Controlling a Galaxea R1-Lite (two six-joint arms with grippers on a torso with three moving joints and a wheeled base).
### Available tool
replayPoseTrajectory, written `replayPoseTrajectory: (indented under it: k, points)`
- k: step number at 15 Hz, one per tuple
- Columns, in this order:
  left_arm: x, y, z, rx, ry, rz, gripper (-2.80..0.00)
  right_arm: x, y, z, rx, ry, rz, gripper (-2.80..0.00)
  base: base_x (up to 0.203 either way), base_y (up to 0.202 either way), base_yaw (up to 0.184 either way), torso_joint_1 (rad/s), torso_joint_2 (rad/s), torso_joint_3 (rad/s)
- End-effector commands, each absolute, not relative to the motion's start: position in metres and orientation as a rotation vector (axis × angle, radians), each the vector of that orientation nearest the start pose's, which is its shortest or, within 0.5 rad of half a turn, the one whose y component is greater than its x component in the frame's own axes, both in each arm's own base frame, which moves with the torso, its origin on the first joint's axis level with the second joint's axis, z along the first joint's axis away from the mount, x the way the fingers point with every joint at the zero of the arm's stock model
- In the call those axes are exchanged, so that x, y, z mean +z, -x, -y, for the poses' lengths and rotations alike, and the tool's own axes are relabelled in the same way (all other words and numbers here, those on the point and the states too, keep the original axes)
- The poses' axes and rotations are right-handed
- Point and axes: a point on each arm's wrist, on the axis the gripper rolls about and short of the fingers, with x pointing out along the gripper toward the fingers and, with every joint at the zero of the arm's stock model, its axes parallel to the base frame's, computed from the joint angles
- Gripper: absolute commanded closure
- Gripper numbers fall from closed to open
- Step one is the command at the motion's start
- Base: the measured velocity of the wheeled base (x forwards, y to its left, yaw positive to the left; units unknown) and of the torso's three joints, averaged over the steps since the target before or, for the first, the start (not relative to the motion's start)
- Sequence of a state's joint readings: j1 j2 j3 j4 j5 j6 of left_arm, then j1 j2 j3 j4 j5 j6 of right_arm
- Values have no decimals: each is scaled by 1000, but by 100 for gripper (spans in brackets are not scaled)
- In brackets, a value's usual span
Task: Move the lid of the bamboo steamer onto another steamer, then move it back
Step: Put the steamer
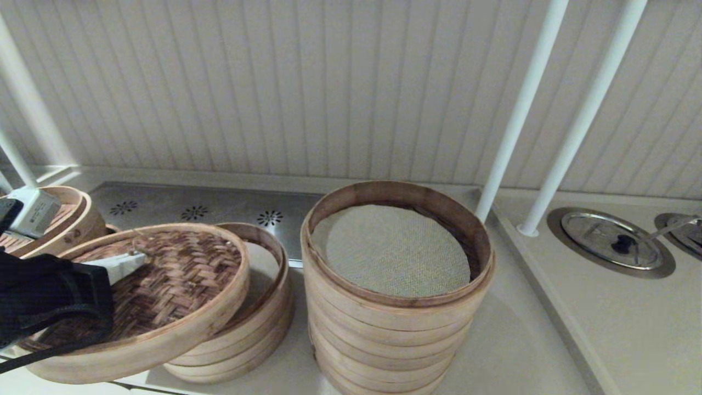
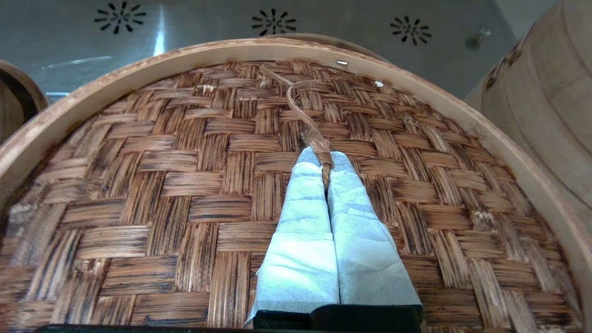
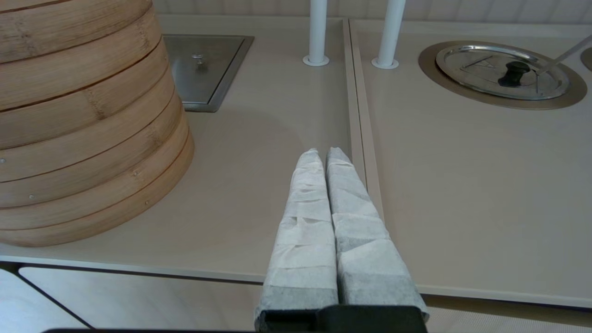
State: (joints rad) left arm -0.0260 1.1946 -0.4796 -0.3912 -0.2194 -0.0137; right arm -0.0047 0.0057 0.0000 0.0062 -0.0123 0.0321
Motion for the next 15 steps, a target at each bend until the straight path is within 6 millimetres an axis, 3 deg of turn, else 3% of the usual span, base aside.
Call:
replayPoseTrajectory:
  k: [1,15]
  points:
    - [187,-171,9,-242,46,-336,0,75,22,0,-17,-32,-14,0,0,0,0,0,0,0]
    - [185,-172,10,-254,52,-306,0,75,22,0,-17,-32,-14,0,0,0,0,0,0,0]
